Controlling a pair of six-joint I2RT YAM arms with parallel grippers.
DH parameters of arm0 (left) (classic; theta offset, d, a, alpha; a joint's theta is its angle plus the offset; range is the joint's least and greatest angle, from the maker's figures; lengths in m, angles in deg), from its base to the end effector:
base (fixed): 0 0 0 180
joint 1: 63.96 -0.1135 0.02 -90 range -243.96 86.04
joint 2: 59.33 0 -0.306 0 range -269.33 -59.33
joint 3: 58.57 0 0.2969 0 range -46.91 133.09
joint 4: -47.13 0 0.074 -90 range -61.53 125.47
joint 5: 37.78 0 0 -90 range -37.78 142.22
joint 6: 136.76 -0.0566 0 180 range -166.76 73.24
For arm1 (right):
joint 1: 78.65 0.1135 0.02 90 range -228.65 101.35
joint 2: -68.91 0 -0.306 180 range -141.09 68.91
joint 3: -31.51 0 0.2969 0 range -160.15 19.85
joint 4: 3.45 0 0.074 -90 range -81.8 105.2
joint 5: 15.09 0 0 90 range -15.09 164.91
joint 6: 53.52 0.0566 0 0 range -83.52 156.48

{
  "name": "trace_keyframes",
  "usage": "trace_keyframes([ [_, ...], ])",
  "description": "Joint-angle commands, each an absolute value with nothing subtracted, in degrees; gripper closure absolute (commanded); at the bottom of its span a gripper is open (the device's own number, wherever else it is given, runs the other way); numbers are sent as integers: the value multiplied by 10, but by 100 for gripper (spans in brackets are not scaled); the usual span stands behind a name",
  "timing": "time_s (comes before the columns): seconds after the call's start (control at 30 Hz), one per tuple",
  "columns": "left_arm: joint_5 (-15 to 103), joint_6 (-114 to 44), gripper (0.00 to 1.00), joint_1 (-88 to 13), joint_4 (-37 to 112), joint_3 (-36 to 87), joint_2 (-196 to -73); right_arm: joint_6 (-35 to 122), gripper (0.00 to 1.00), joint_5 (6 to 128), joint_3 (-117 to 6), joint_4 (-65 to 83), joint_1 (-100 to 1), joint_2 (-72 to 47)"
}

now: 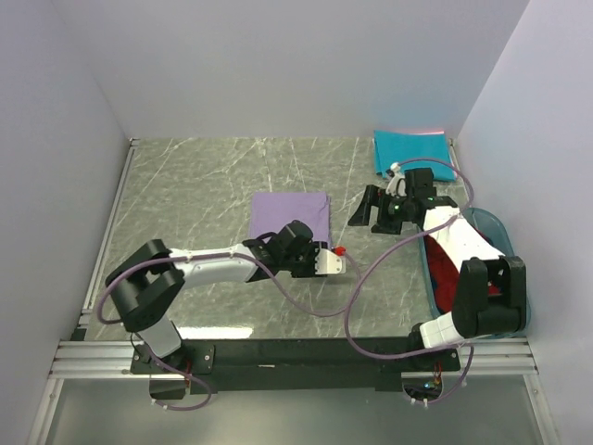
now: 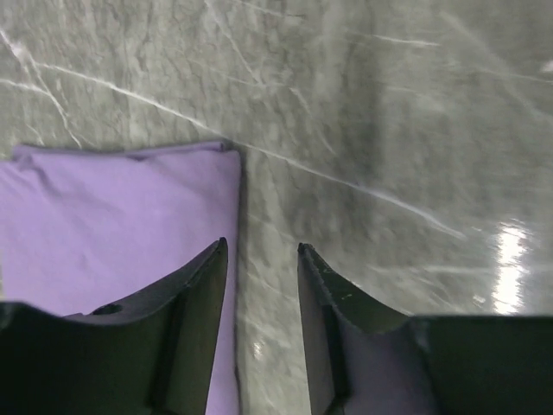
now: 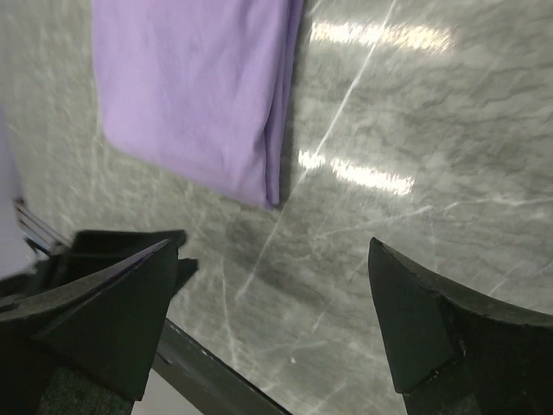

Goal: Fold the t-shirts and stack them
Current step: Neatly place the folded tshirt to the corner

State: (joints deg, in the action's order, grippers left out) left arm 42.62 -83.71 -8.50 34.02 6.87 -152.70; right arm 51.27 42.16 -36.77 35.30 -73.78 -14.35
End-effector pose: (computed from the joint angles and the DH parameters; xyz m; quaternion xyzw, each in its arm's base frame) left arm 0.2180 -0.3334 0.1947 0.6786 0.6026 -0.1416 0.3953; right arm 0.3390 0.0596 0.2426 -0.0086 0.9160 0.3150 0.2485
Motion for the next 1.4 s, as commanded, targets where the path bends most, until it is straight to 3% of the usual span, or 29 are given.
trace_keyframes([
  [0.0,441,-880,57,-84,412,99,-1557,572,4,384,-350,287,-769,-120],
  [0.17,445,-915,57,-79,443,107,-1604,618,7,315,-328,242,-808,-134],
  [0.47,462,-953,61,-88,487,111,-1673,633,7,325,-300,206,-813,-118],
  [0.67,446,-927,80,-112,510,123,-1668,703,7,321,-243,103,-812,-134],
  [0.7,434,-926,88,-115,505,123,-1665,714,7,322,-238,91,-812,-146],
  [0.8,412,-915,99,-121,493,124,-1651,756,6,328,-237,42,-811,-168],
  [1.1,354,-850,99,-144,452,172,-1623,874,7,386,-213,-73,-773,-215],
  [1.37,341,-836,99,-152,441,194,-1629,968,14,416,-197,-149,-745,-270],
])
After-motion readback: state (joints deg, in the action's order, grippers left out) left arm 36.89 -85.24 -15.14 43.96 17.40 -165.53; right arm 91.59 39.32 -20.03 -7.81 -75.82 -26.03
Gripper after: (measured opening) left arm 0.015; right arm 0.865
